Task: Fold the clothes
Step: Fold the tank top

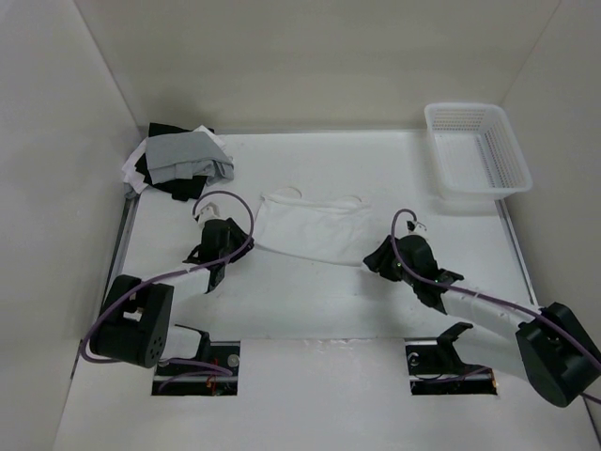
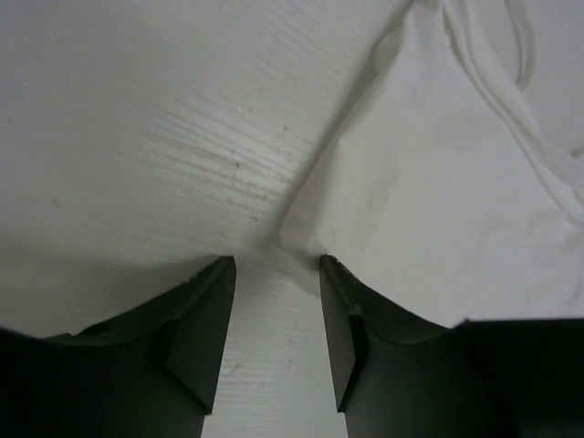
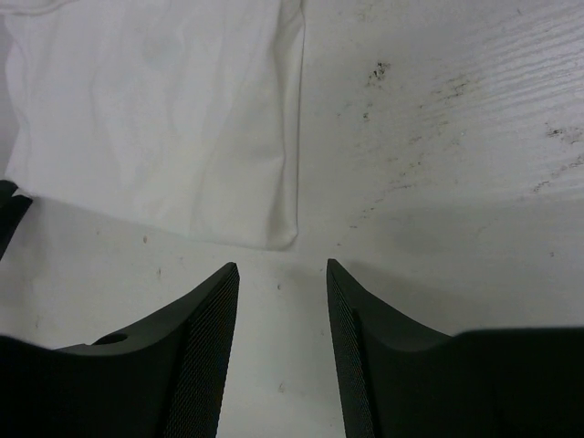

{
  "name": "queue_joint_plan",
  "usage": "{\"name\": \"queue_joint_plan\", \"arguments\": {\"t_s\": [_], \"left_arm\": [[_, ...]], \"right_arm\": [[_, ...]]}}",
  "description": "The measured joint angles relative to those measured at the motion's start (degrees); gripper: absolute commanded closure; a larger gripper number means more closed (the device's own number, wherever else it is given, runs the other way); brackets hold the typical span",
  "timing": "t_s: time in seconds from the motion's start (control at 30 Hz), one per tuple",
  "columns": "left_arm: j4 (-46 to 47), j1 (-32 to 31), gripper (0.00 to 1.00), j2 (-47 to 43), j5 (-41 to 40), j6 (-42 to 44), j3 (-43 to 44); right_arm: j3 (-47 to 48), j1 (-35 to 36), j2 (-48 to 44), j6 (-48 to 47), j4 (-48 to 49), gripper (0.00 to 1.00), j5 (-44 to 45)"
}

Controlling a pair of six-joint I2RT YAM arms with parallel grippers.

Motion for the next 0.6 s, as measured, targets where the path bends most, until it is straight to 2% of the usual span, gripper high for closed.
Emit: {"name": "queue_joint_plan", "arguments": {"t_s": [0.23,0.47,0.6], "left_arm": [[1.07,0.52,0.66,0.68,0.48,-0.42,0.13],[3.17,1.14,0.63,2.27,0.59,-0.9,0.13],[3.45,1.16,0.62,2.43,0.59,-1.42,0.13]], "right_arm": [[0.0,0.0,1.88,0.61,0.31,0.51,-0.09],[0.0,0.0,4.7,1.68,0.7,0.52,-0.98],[0.07,0.0,7.02,2.27,4.04,0.54,-2.03]]}}
